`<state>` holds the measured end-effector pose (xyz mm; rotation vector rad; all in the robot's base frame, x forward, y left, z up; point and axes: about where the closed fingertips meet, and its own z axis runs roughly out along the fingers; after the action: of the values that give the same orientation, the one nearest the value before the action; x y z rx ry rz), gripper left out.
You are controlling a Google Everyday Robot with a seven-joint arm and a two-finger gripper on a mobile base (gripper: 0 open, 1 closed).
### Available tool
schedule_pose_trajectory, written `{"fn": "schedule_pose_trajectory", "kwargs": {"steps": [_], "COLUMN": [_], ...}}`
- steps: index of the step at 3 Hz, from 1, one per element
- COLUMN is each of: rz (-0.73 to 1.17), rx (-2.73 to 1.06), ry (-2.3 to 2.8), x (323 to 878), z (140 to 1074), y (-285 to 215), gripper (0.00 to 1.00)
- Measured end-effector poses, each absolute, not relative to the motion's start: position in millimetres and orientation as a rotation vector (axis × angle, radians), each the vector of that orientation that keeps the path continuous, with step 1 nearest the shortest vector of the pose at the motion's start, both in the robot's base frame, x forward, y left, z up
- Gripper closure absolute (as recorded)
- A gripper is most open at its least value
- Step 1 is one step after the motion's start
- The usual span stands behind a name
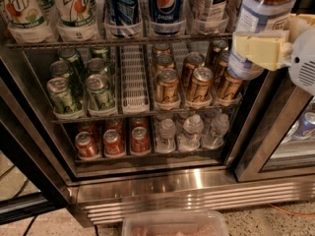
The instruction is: Pick blue plastic bottle from top shelf of fridge
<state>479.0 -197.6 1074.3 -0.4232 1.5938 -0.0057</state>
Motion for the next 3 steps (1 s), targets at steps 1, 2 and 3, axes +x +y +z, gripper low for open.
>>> {"fn": "schedule_pose_trajectory", "kwargs": {"steps": [1,2,3], "rz": [0.116,0.263,0.401], "rx": [-0.542,-0.724,-0.880], "ry": [1.624,1.656,1.662], "x": [472.9,456.7,438.0], "z": [1053.3,1034.0,1025.9], "y": [-156.0,-109.1,-82.0], "gripper": [1.00,1.00,1.00]}}
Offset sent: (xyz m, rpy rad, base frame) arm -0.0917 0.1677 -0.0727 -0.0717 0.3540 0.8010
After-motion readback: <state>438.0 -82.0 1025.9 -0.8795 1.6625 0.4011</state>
